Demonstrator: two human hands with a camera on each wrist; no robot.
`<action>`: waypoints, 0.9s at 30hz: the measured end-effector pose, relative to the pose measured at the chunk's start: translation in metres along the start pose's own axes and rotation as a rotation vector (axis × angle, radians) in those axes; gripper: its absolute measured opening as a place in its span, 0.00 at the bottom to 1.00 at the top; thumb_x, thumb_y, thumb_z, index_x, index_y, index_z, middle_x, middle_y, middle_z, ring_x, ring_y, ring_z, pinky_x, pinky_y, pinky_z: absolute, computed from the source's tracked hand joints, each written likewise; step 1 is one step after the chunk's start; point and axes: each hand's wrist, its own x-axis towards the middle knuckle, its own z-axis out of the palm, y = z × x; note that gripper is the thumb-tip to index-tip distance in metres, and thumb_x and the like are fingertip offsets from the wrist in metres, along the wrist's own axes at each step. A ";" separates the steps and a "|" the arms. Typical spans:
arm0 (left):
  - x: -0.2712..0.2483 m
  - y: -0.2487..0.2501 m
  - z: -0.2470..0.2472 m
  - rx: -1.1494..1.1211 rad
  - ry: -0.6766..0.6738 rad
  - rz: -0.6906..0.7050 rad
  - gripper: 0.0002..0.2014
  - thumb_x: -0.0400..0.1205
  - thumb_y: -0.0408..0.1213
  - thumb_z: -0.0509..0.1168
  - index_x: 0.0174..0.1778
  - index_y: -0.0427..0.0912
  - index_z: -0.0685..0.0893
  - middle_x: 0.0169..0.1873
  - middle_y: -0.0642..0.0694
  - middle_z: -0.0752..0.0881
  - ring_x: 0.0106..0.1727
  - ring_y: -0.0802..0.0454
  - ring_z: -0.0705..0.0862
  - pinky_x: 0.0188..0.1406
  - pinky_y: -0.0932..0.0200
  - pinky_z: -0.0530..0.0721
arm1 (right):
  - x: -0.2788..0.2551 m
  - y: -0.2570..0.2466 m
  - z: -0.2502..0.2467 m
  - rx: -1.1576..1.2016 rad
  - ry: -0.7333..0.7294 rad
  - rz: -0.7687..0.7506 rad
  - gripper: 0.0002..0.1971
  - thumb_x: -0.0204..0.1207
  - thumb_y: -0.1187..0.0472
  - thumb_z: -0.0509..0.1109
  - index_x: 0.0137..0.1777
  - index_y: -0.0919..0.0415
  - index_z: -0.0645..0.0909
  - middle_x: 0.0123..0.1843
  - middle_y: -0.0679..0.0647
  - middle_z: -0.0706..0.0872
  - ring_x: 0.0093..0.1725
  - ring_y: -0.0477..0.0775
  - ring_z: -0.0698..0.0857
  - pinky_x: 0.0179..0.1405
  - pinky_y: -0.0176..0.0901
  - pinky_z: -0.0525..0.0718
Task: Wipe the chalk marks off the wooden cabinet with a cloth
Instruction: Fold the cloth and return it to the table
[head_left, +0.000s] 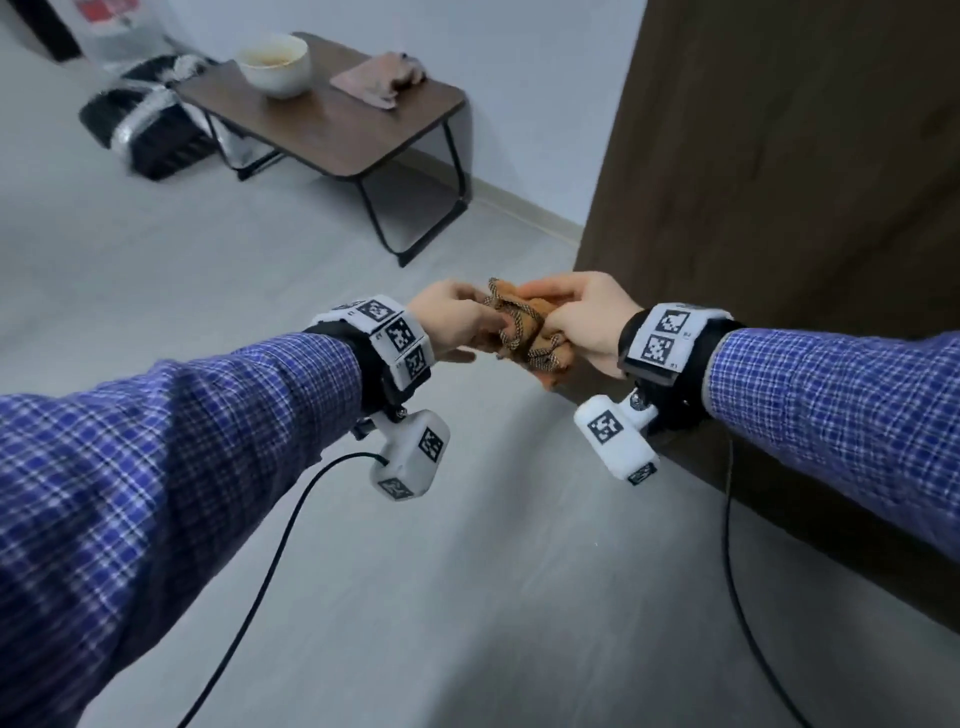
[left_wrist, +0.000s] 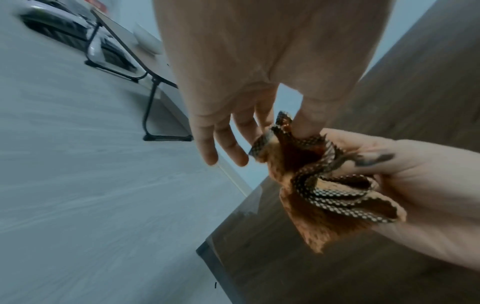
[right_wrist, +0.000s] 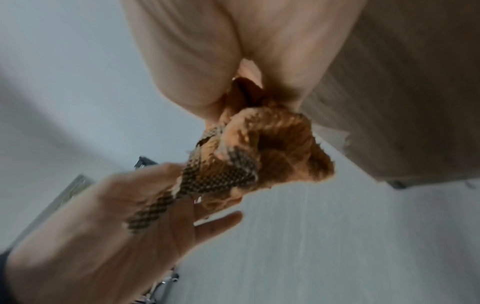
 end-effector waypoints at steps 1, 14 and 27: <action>-0.012 0.009 -0.014 -0.025 -0.030 -0.051 0.03 0.82 0.32 0.71 0.49 0.42 0.84 0.43 0.42 0.89 0.39 0.50 0.87 0.54 0.49 0.87 | -0.007 -0.016 0.006 0.069 -0.045 0.044 0.26 0.69 0.87 0.57 0.52 0.61 0.87 0.52 0.62 0.91 0.51 0.65 0.91 0.54 0.73 0.85; -0.226 0.214 -0.246 -0.183 -0.054 -0.285 0.11 0.88 0.33 0.63 0.39 0.42 0.78 0.26 0.46 0.79 0.26 0.53 0.79 0.33 0.55 0.89 | -0.172 -0.295 0.097 0.340 -0.470 0.443 0.12 0.77 0.53 0.69 0.58 0.53 0.81 0.46 0.53 0.87 0.42 0.49 0.80 0.42 0.43 0.72; -0.402 0.420 -0.507 -0.072 0.192 -0.250 0.12 0.88 0.36 0.65 0.38 0.40 0.81 0.21 0.47 0.83 0.19 0.54 0.81 0.19 0.68 0.75 | -0.221 -0.642 0.189 0.245 -0.516 0.130 0.17 0.79 0.61 0.72 0.67 0.62 0.81 0.53 0.58 0.87 0.41 0.48 0.82 0.30 0.37 0.74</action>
